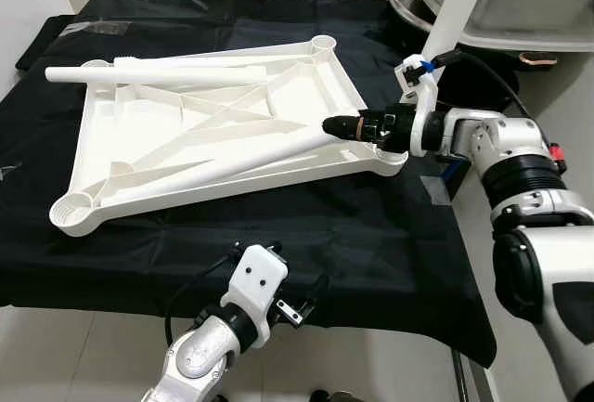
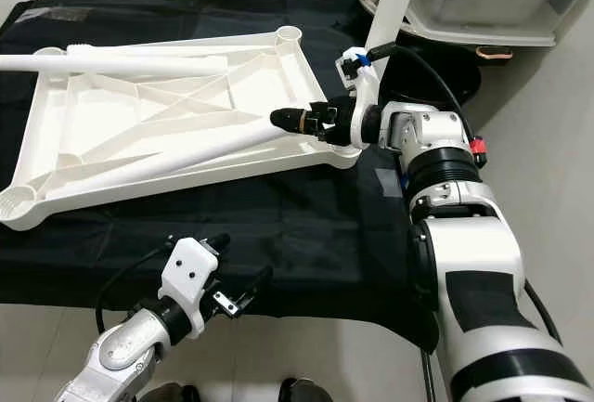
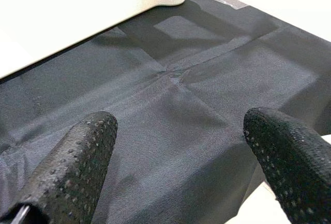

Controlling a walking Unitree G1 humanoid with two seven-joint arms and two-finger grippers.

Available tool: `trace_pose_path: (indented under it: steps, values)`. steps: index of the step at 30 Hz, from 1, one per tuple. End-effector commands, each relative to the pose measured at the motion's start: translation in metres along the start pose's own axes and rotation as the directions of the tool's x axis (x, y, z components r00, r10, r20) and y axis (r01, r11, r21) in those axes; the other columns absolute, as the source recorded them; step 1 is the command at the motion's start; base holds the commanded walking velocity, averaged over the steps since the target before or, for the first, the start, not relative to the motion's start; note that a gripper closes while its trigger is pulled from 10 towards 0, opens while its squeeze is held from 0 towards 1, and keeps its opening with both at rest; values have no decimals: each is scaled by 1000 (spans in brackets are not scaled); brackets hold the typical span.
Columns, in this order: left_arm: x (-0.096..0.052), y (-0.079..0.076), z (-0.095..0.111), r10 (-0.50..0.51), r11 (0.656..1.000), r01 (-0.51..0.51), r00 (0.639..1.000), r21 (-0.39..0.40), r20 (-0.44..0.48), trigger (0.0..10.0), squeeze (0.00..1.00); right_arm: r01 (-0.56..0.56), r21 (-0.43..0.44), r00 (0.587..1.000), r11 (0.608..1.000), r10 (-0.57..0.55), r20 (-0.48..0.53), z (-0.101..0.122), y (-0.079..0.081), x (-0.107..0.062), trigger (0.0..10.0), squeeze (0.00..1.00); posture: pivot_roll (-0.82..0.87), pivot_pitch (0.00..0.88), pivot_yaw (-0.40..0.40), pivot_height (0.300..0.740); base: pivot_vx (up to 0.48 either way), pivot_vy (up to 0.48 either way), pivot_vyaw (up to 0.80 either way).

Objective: Building children table

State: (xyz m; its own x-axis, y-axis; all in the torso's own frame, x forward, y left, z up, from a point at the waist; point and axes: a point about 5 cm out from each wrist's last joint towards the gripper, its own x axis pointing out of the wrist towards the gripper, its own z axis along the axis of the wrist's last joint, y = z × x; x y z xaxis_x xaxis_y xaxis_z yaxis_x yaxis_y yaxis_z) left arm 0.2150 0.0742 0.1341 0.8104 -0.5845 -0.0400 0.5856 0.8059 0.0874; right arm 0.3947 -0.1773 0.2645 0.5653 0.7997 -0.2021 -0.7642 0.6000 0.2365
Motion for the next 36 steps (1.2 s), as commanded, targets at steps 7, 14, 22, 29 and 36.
trace_pose_path:
  steps: [7, 14, 22, 29, 36]
  values:
    - [0, 0, -4, 5, 1000, -5, 1000, -2, -23, 10000, 0, -88, -61, 995, 994, 85, -51, 3, 7, 1, 10000, 0, 122, 193, -100, 740, 0, 0, 0]
    - [0, 1, -4, 8, 1000, -8, 1000, 0, -22, 10000, 0, -97, -48, 990, 994, 91, -105, -7, 8, 8, 10000, 0, 121, 194, -99, 740, 0, 0, 0]
    - [0, 1, -4, 10, 1000, -10, 1000, 2, -21, 10000, 0, -184, -60, 979, 981, 178, -102, -8, 14, 10, 157, 0, 122, 188, -102, 740, 0, 0, 0]
    - [0, 0, -6, 10, 1000, -10, 1000, 1, -25, 10000, 0, -228, -56, 972, 972, 223, -76, -4, 17, 8, 0, 0, 122, 179, -99, 740, 0, 0, 0]
    - [0, 0, -6, 9, 1000, -9, 1000, 3, -25, 10000, 0, -193, -59, 979, 979, 188, -78, -5, 13, 6, 0, 0, 120, 172, -99, 740, 0, 0, 0]
